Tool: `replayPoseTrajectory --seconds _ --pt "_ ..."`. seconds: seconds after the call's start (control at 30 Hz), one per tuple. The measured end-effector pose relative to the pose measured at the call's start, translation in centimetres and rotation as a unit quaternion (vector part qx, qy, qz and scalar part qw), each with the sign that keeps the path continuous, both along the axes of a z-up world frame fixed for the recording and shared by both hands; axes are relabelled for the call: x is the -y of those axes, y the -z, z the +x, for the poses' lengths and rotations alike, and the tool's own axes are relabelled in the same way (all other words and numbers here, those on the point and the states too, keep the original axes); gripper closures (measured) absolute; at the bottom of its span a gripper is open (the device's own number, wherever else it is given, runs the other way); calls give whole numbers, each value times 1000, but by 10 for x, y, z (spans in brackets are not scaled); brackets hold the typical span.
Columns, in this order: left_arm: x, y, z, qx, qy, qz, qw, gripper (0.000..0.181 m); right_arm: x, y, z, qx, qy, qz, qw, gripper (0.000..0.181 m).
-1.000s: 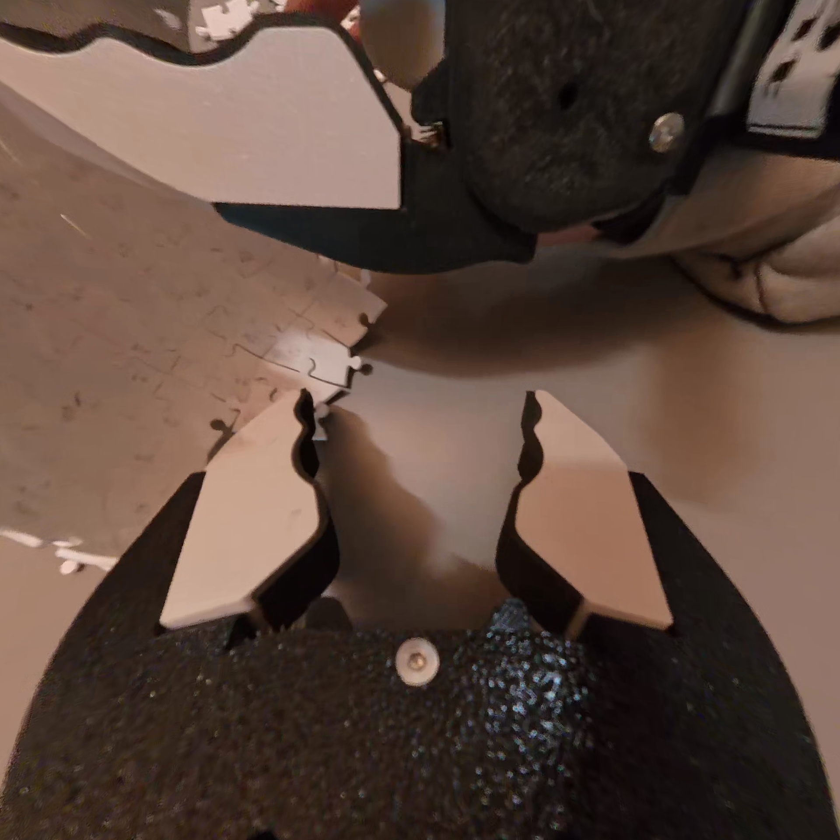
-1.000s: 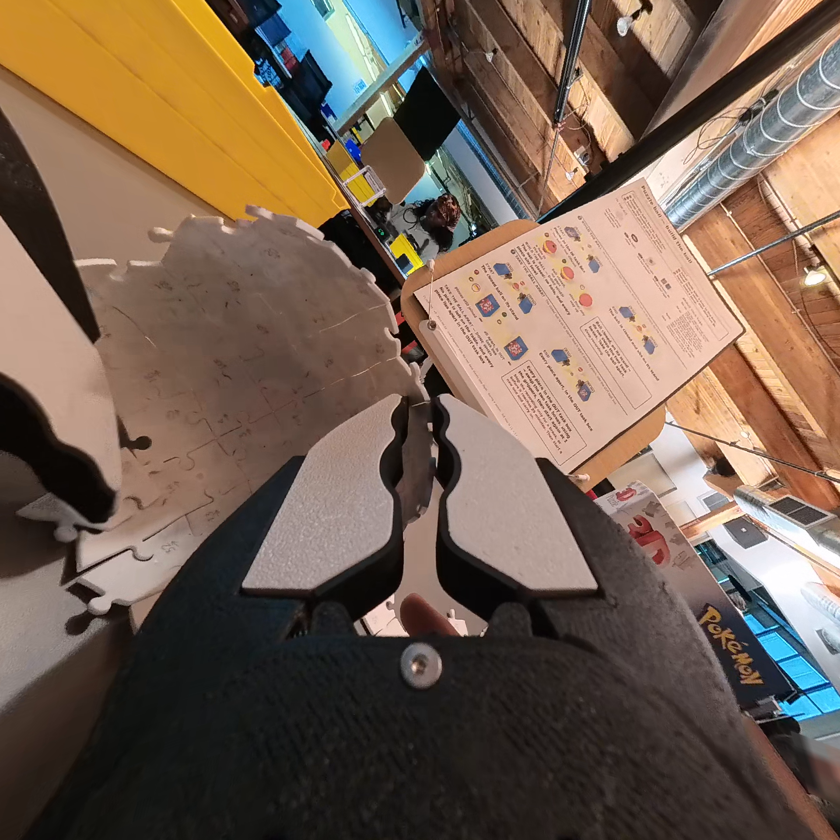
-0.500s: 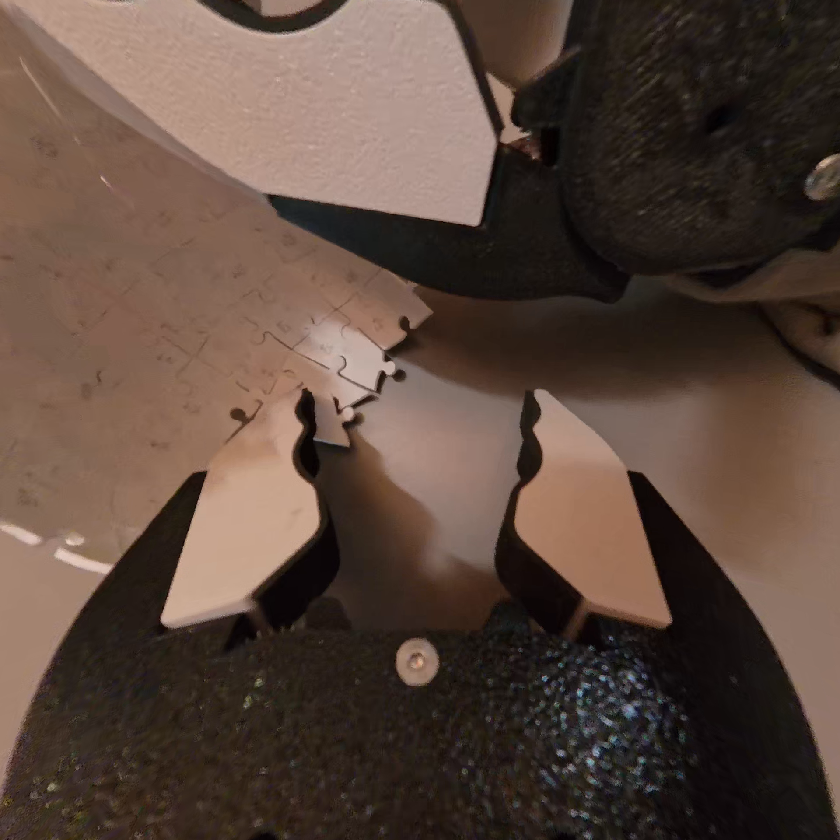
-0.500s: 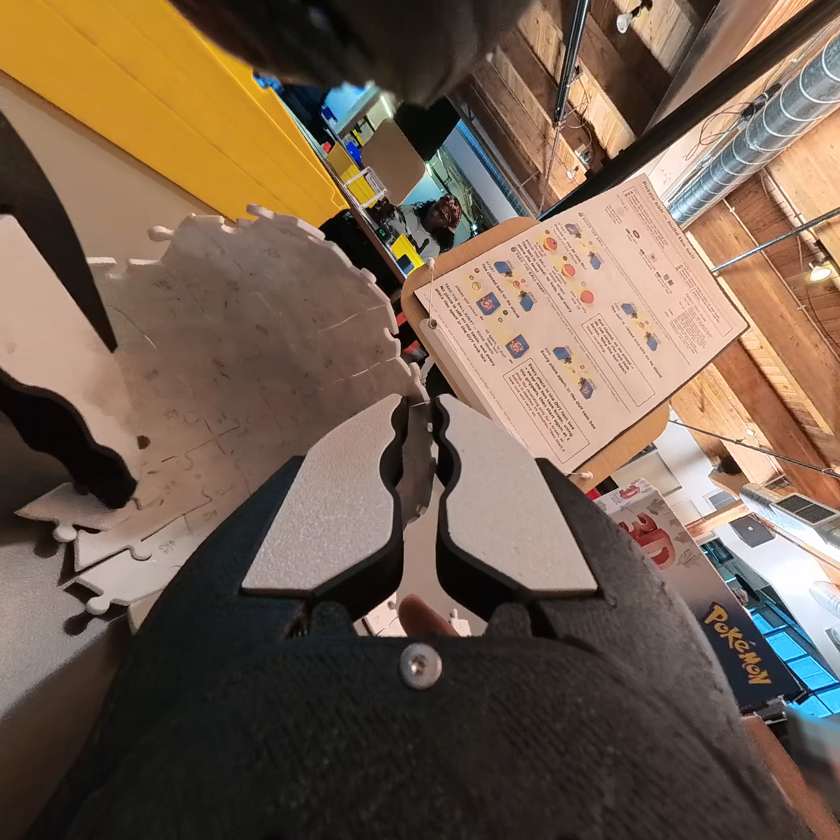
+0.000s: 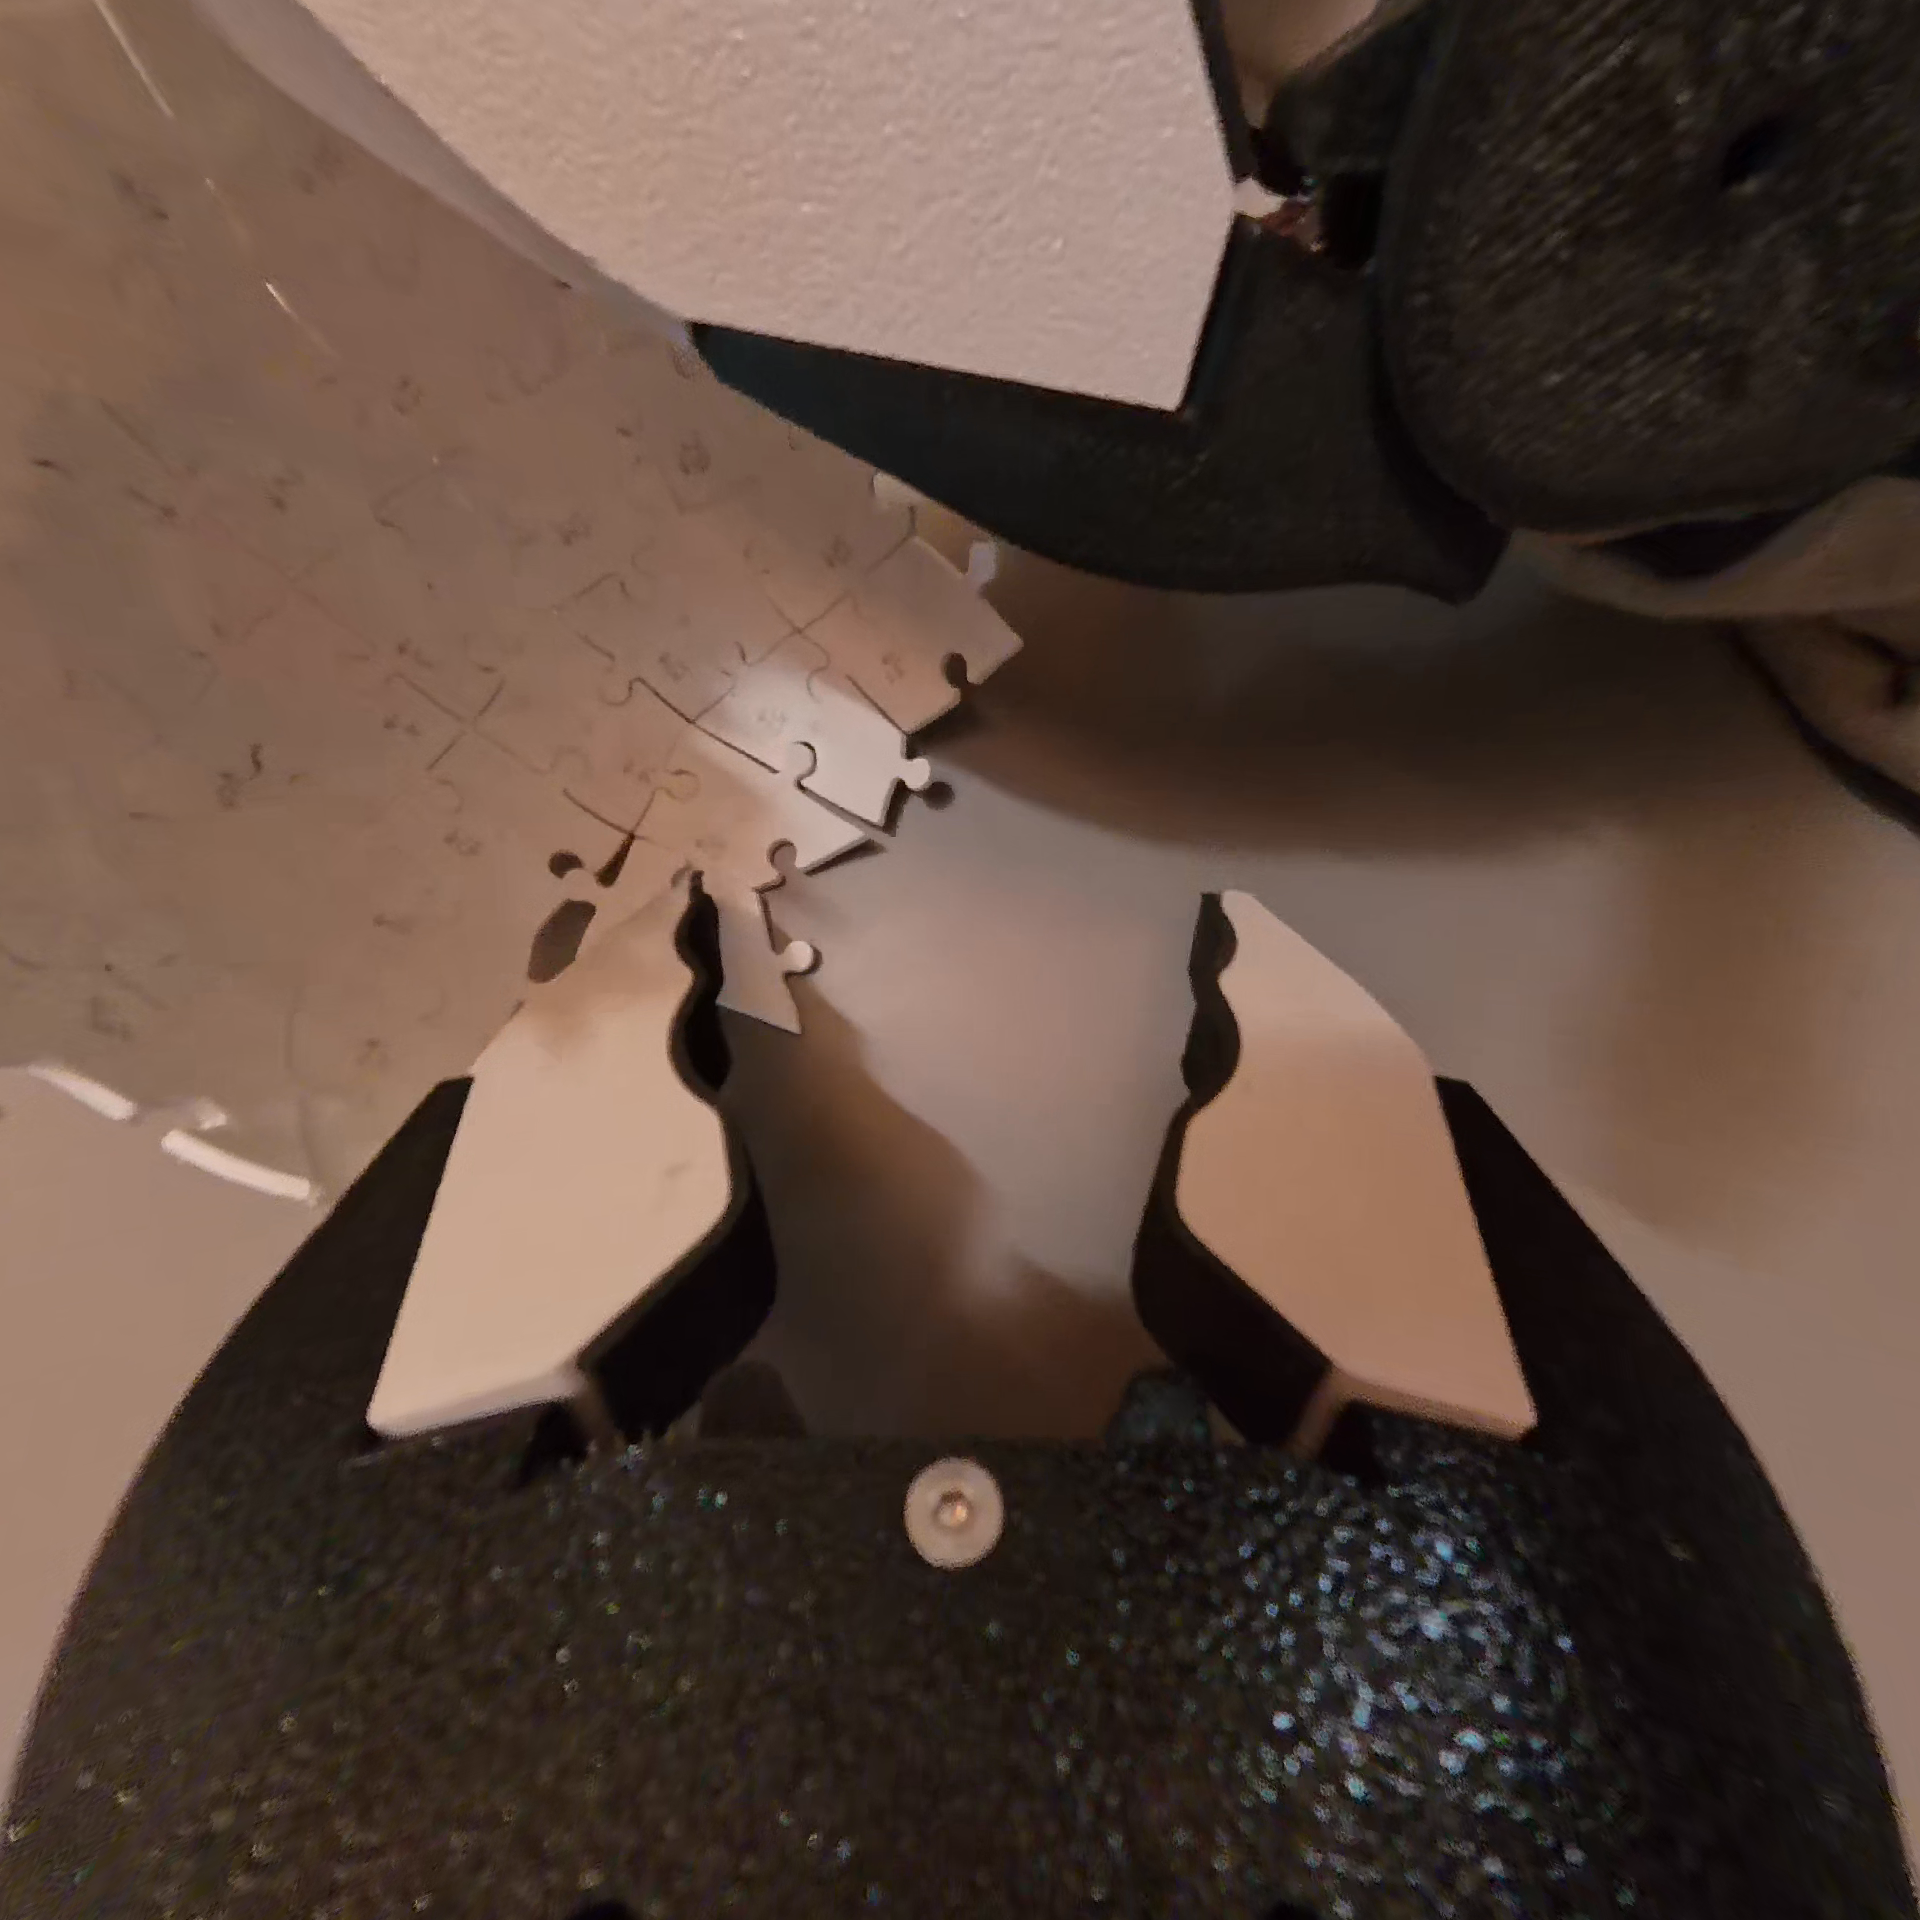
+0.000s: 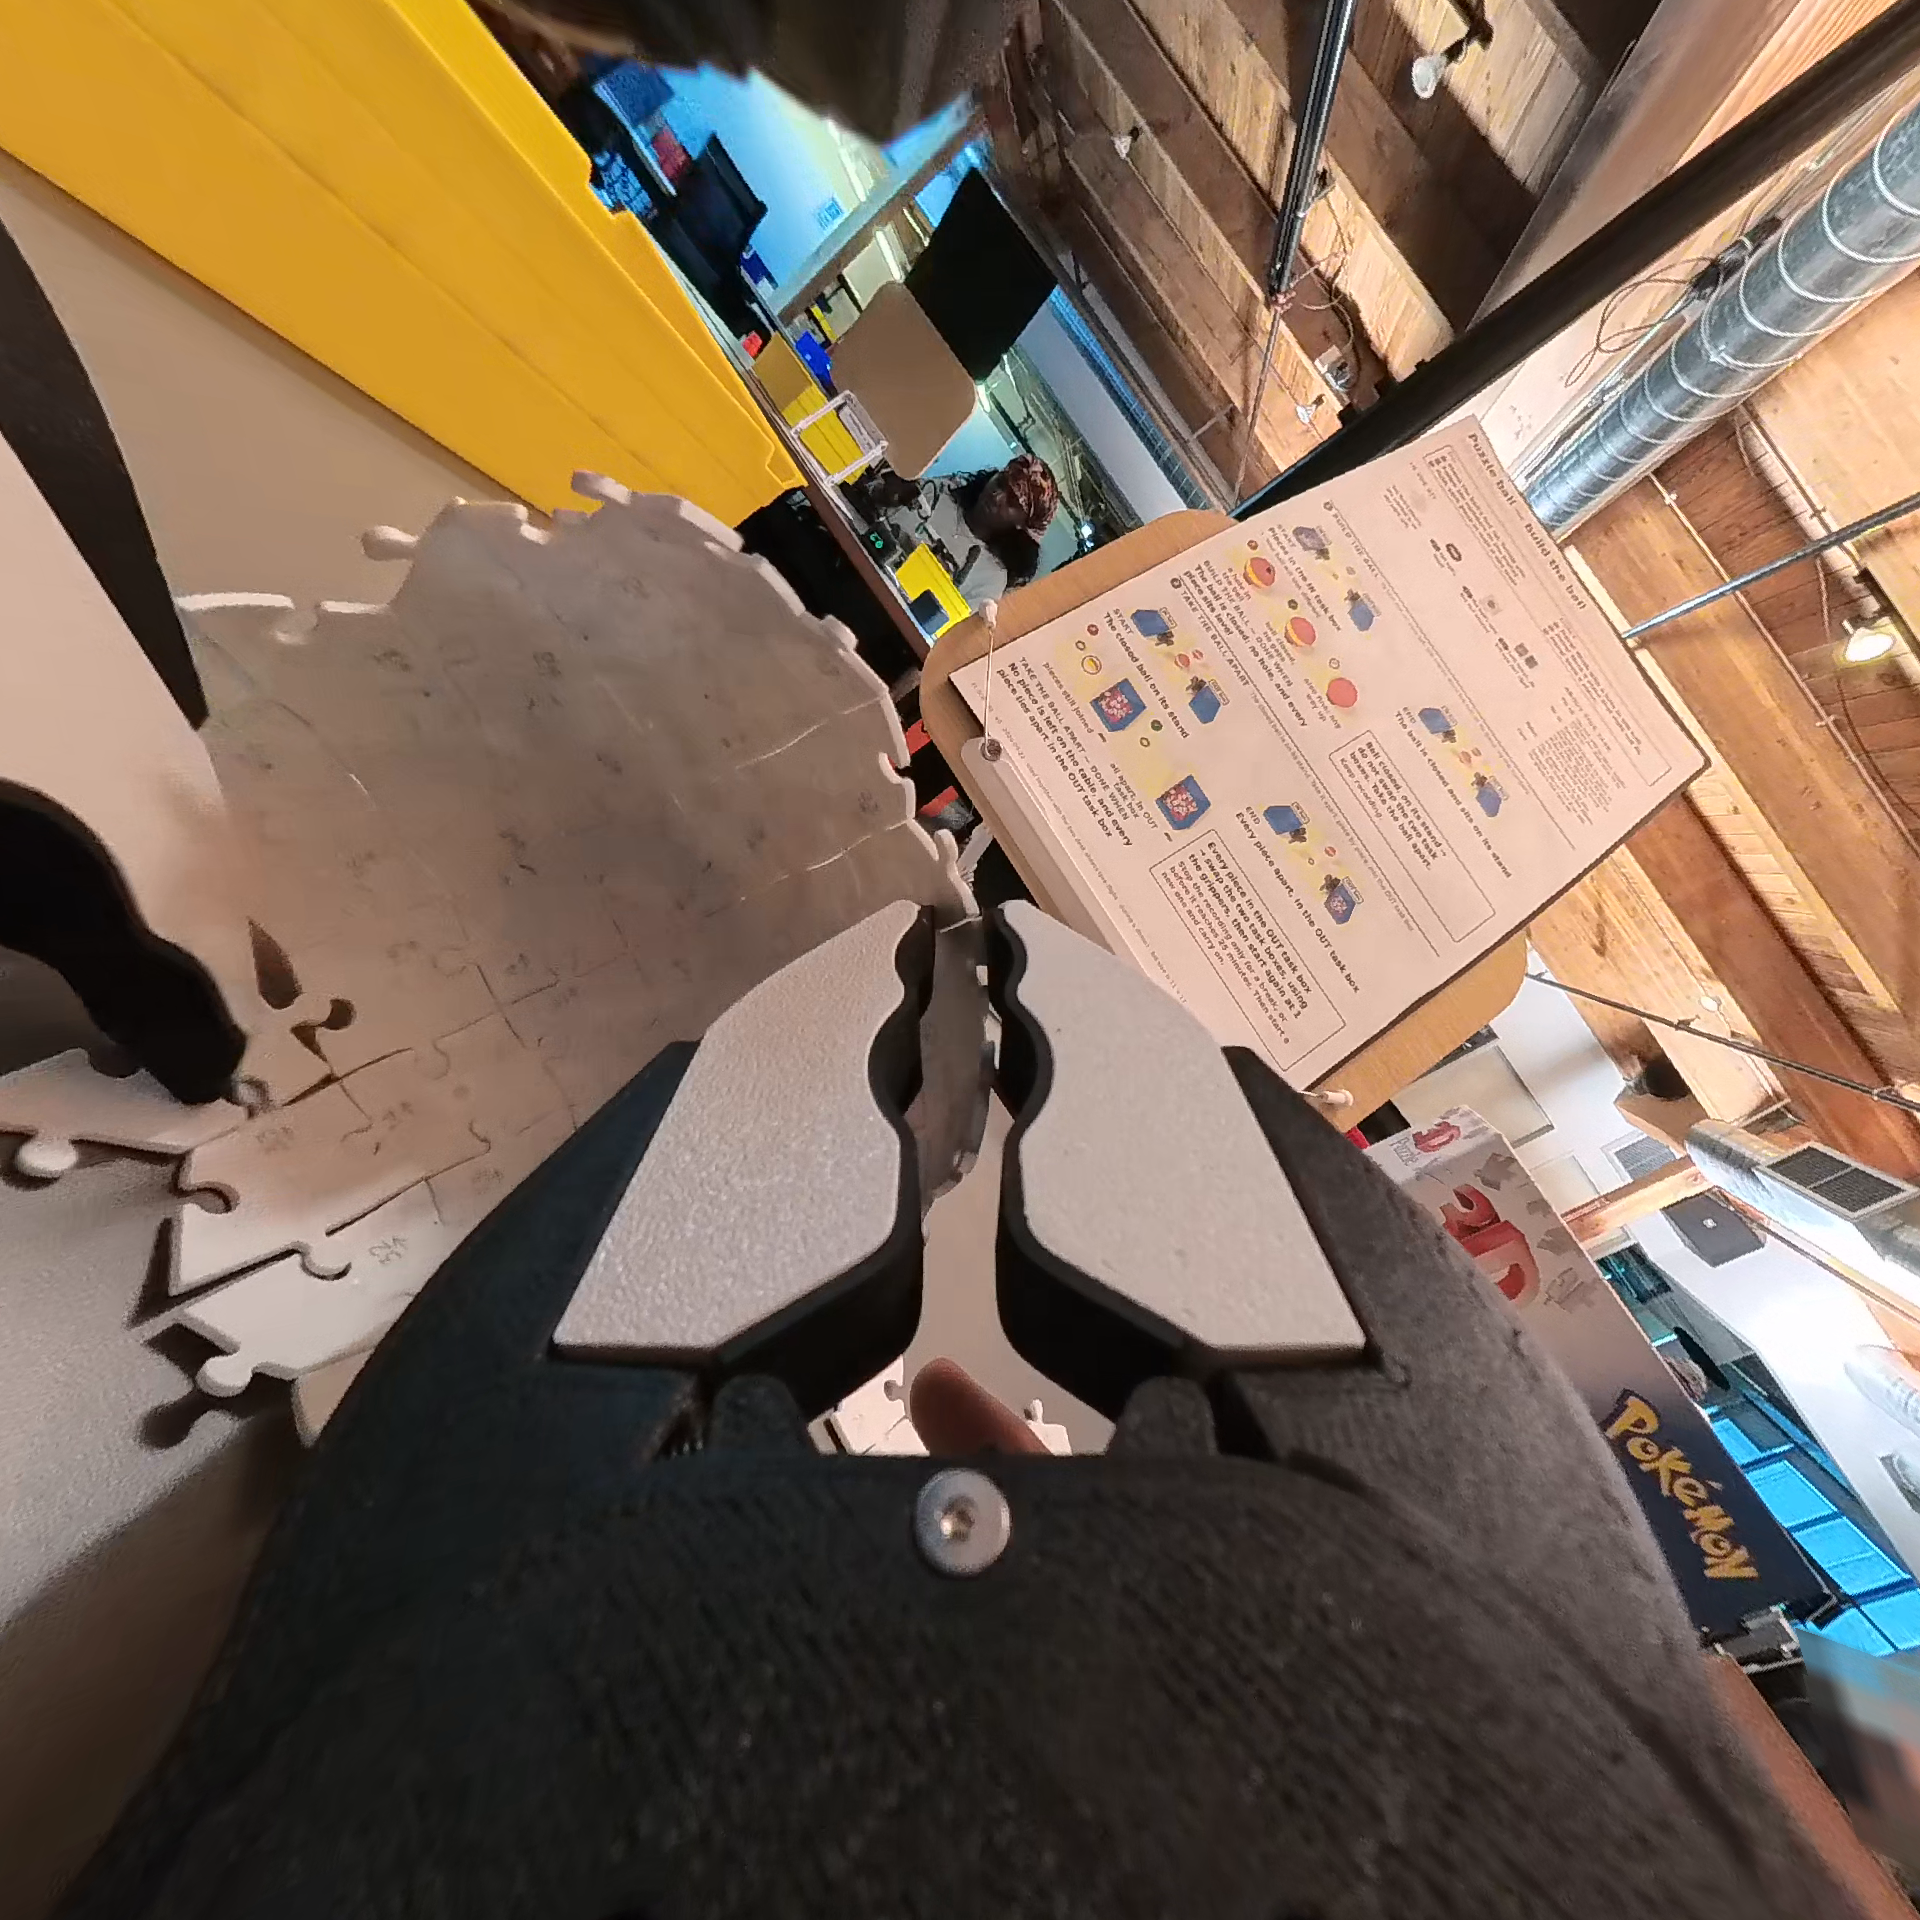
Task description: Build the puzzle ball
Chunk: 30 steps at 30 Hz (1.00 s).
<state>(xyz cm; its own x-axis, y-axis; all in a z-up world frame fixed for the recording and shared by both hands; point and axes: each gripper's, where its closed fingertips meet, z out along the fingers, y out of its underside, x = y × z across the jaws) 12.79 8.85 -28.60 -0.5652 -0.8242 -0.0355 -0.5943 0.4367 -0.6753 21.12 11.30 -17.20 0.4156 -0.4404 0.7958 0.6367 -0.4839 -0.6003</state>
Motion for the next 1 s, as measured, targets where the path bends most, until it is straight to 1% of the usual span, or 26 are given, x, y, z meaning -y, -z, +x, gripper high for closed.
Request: replayPoseTrajectory --seconds 0.1,0.27,0.37,0.47,0.57,0.63,0.73,0.77,0.8,0.83,0.9,0.93,0.97,1.0 --pt "-2 0 -1 1 3 2 1000 97 0 0 0 2 -1 -1 1000 172" --pt "-6 -4 -2 22 -11 16 1000 100 0 -1 0 6 -1 -2 1000 173" --pt "-4 -12 -8 39 -17 8 999 102 -1 -2 -3 23 -6 -7 1000 173" --pt "-17 -22 -7 71 -60 29 995 104 -3 -2 -5 29 -7 -12 999 173" --pt "-22 -34 -8 111 -94 42 989 106 -4 -3 -6 40 -10 -15 999 173" --pt "-34 -42 -7 152 -116 84 978 110 -5 -4 -7 47 -11 -18 999 173" --pt "-56 -59 -3 234 -145 172 946 123 -7 -5 -10 57 -12 -22 998 173" --pt "-65 -63 -1 248 -165 190 936 126 -7 -5 -10 59 -12 -23 998 173" --pt "-68 -62 -1 240 -173 193 935 130 -7 -5 -10 61 -13 -24 998 173" --pt "-65 -56 -2 221 -167 180 944 135 -8 -5 -10 62 -13 -25 998 173" --pt "-46 -48 -2 198 -130 133 962 137 -8 -5 -10 65 -12 -27 997 173" --pt "-37 -44 -4 190 -109 119 968 144 -8 -5 -10 69 -13 -29 997 173" --pt "-35 -41 -3 184 -102 121 970 152 -9 -5 -11 73 -14 -31 997 173" --pt "-39 -38 -2 178 -113 134 968 159 -9 -5 -12 79 -16 -33 996 173"
